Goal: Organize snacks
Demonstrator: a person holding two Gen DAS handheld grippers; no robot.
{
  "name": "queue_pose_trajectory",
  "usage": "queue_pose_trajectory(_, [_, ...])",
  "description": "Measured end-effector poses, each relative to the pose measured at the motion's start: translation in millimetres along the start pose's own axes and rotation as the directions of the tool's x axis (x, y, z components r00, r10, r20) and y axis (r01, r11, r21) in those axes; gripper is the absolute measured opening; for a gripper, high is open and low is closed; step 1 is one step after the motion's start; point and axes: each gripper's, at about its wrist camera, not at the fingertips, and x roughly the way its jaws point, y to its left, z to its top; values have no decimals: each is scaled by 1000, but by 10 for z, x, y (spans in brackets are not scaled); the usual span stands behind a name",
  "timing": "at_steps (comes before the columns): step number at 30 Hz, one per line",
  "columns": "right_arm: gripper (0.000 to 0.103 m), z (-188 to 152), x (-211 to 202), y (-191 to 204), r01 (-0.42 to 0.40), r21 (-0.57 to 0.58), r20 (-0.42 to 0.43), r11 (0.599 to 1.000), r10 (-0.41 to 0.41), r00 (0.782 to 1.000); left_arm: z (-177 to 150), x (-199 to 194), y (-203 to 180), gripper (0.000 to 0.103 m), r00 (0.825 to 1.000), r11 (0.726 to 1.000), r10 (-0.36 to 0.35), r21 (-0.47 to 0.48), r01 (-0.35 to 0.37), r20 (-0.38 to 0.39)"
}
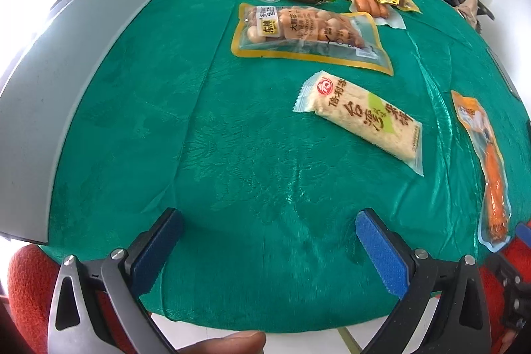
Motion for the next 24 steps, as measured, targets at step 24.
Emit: queue_pose_trajectory(24, [96, 753, 470, -474, 28, 34, 163, 999, -33, 986, -49, -25, 1, 103, 999, 1000, 14, -17, -13, 47])
